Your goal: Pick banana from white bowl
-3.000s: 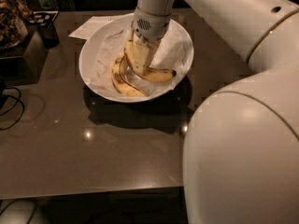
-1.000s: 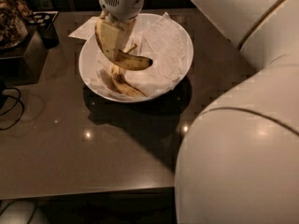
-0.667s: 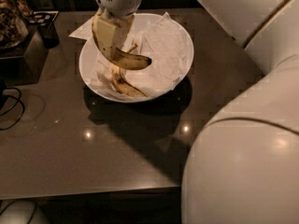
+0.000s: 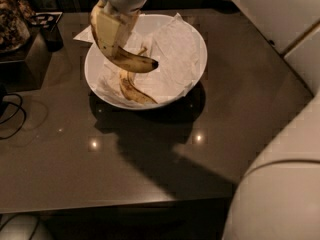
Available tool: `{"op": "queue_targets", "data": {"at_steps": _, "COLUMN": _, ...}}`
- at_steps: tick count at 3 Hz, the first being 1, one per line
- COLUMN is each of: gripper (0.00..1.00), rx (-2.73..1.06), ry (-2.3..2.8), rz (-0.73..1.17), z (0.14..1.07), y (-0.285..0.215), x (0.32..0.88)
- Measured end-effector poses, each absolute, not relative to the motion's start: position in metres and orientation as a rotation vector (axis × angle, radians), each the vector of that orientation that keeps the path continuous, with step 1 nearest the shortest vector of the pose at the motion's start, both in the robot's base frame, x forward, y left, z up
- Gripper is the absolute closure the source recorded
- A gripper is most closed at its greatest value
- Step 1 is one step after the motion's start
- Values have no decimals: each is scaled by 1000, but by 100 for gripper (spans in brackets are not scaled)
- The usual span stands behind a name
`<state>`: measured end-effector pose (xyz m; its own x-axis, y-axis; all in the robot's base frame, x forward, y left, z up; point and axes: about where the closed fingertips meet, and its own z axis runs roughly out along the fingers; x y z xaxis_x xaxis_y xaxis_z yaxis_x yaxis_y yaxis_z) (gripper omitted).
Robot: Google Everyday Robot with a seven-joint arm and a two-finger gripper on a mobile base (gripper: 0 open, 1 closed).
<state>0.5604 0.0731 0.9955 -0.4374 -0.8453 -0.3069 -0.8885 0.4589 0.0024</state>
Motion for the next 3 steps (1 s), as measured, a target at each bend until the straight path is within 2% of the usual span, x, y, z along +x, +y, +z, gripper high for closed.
{"op": "queue_targets", "data": {"at_steps": 1, "gripper": 100, "rx": -1443, "ry": 2459, "rz": 264, "z": 1015, "y": 79, "x": 535}}
{"op": "queue_targets", "data": {"at_steps": 3, "gripper": 100, "rx": -1431, "ry": 2440, "rz": 270, "z": 1017, "y": 83, "x": 539}}
